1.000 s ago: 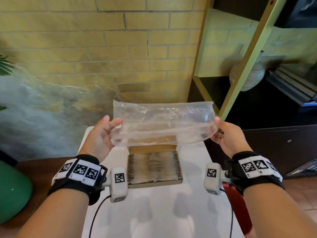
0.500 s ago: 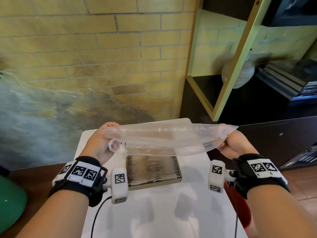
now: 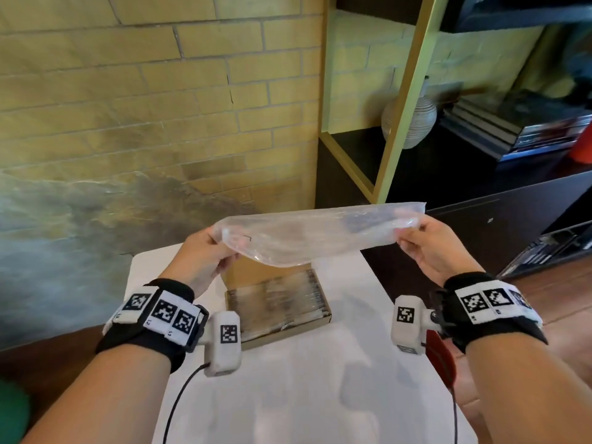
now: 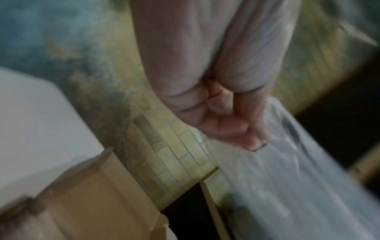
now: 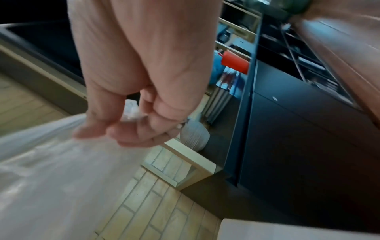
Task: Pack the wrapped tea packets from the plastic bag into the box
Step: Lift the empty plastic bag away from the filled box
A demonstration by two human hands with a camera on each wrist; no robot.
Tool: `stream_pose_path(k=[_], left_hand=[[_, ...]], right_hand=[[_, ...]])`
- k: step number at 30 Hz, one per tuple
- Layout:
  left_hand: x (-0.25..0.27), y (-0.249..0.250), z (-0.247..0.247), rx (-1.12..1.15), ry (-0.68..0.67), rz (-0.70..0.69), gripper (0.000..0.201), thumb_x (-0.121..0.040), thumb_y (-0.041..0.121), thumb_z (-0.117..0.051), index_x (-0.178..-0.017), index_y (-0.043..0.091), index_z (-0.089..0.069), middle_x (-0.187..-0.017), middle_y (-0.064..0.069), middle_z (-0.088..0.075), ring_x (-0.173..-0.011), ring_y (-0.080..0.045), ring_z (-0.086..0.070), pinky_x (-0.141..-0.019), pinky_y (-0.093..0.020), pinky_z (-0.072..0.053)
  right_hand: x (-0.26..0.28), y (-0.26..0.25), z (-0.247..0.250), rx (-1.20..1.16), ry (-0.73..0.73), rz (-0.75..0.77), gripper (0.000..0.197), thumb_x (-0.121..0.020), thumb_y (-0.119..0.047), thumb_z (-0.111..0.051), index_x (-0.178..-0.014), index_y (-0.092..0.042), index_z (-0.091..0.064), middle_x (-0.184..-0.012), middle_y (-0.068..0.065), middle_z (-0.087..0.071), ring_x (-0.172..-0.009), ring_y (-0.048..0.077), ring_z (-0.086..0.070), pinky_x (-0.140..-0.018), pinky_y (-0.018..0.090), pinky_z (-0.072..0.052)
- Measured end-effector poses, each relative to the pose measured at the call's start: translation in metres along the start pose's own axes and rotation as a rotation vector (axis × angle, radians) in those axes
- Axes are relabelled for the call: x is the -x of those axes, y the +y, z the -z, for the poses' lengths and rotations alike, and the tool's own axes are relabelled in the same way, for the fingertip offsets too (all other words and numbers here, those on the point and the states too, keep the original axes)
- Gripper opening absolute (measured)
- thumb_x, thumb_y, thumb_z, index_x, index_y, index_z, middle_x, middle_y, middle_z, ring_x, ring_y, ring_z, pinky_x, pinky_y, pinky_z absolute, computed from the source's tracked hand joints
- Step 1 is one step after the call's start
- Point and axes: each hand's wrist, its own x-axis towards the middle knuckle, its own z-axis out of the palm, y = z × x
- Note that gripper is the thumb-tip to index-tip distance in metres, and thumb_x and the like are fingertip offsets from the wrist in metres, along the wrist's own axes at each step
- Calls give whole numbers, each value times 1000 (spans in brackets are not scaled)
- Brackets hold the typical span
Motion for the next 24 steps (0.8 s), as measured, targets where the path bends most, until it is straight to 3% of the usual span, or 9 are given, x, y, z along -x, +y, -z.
stream_pose_path(k=[2, 6, 7, 10, 12, 14, 18, 20, 24], left_hand=[[-3, -1, -3, -139, 77, -11, 17, -90, 10, -58, -75, 13, -66, -59, -3, -56, -55, -14, -44, -51, -21, -38], [-5, -1, -7, -141, -1, -74, 24, -90, 10, -58, -75, 21, -74, -85, -7, -66, -77, -18, -56, -75, -29, -43], [-4, 0, -9, -112, -17, -71, 29, -89, 5, -57, -74, 23, -74, -81, -1, -68, -75, -13, -58, -73, -26, -44], [-1, 0, -14, -7, -57, -18, 37, -85, -6, -54, -61, 21, -63, -54, 8, -57, -51, -6, -54, -44, -14, -42], [0, -1, -13, 14, -96, 16, 40, -84, -6, -53, -54, 21, -56, -58, 5, -50, -54, -11, -49, -38, -13, -36], [3, -3, -15, 14, -103, 47, 40, -89, -4, -46, -57, 20, -51, -67, 1, -48, -56, -13, -47, -35, -14, -35], [10, -11, -33, -32, -107, 75, 37, -94, -1, -40, -66, 20, -49, -67, 1, -52, -47, -7, -49, -34, -13, -34], [13, -16, -49, -83, -109, 79, 33, -93, -3, -43, -75, 21, -57, -64, 3, -61, -54, -9, -52, -40, -14, -39], [10, -31, -92, -218, -60, 84, 41, -91, -7, -44, -93, 31, -62, -93, -1, -60, -77, -14, -52, -60, -23, -44]], right_hand=[[6, 2, 8, 81, -2, -7, 16, -93, -15, -52, -105, -16, -62, -87, 0, -61, -69, 8, -53, -61, 18, -47], [15, 3, 21, 22, 12, -12, 13, -90, -9, -51, -94, -16, -62, -91, 3, -64, -79, 16, -64, -61, 23, -53], [16, 3, 21, -6, 41, -25, 17, -90, -4, -48, -87, -15, -61, -89, 4, -62, -79, 18, -61, -60, 26, -52], [18, 5, 21, -9, 66, -87, 28, -89, 4, -41, -73, -15, -54, -81, 3, -54, -74, 16, -52, -55, 24, -46], [20, 6, 24, 0, 24, -130, 37, -89, 6, -40, -65, -17, -56, -79, 3, -52, -68, 14, -51, -44, 16, -43], [22, 8, 30, 47, -18, -172, 45, -89, 6, -41, -58, -20, -59, -82, 6, -54, -58, 11, -51, -38, 13, -38], [17, 15, 47, 271, -29, -216, 35, -88, 8, -39, -65, -13, -55, -82, 8, -51, -37, 3, -42, -34, 11, -33], [10, 21, 62, 277, 30, -216, 36, -88, 9, -36, -64, -11, -53, -79, 8, -48, -38, 3, -40, -34, 10, -33], [0, 32, 112, 156, 259, -282, 37, -86, 13, -30, -61, -8, -48, -67, 8, -45, -45, 11, -39, -33, 12, -34]])
